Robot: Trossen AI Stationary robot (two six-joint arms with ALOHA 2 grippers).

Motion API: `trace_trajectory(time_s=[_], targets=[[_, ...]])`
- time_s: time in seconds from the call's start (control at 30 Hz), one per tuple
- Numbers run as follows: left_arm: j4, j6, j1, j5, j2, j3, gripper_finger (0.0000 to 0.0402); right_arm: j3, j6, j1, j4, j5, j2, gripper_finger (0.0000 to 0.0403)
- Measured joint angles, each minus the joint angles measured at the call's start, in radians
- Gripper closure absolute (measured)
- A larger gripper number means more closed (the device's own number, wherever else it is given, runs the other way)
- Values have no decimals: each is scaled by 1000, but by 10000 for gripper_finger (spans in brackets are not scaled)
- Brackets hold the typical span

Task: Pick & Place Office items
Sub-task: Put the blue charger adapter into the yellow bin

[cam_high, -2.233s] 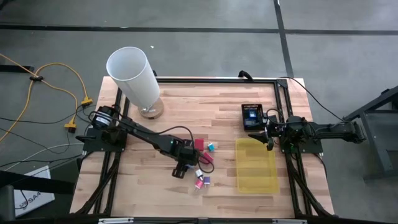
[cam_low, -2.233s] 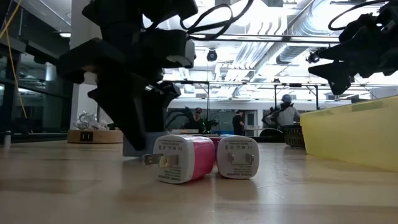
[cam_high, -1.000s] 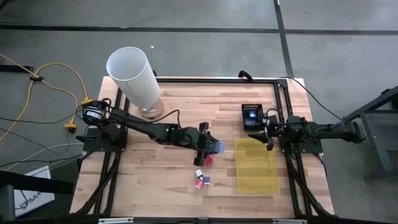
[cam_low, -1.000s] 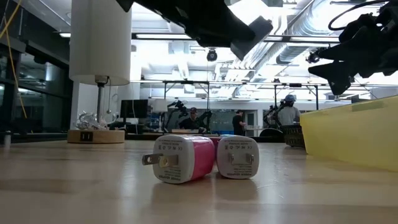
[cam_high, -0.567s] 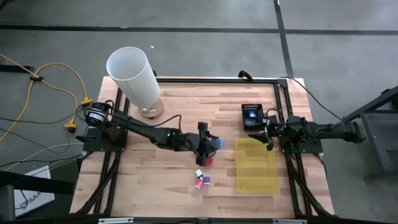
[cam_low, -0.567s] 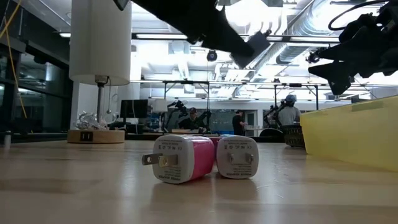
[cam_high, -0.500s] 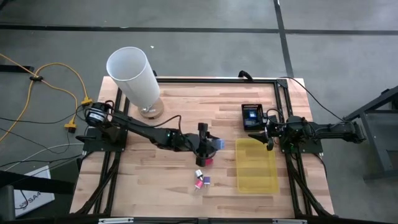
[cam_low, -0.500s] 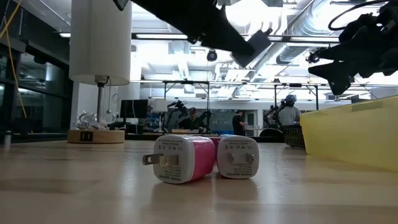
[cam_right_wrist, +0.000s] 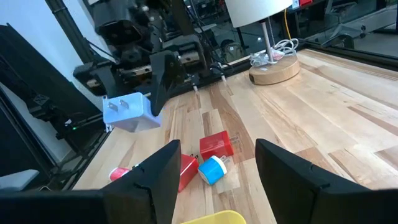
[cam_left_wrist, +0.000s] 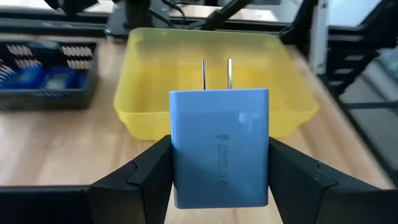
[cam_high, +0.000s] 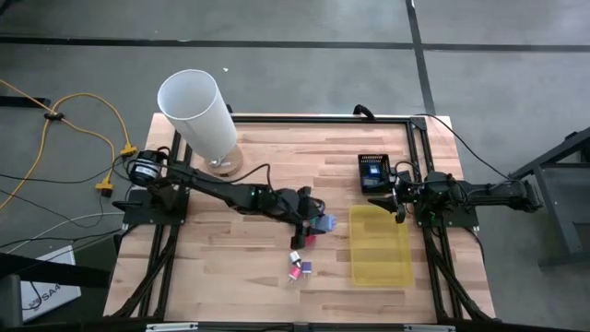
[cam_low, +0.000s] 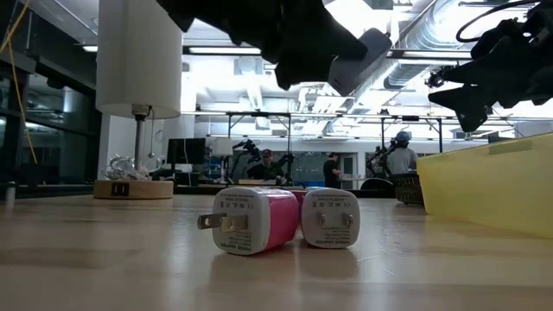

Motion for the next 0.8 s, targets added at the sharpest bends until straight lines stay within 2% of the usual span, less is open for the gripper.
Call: trace_trajectory(time_s=[0.13, 0.8], targets=[[0, -23, 21, 72, 0, 0, 193, 0, 0, 0, 0, 0, 0, 209], [-1, -25, 17, 167, -1, 0, 193, 0, 0, 0, 0, 6, 0, 209]])
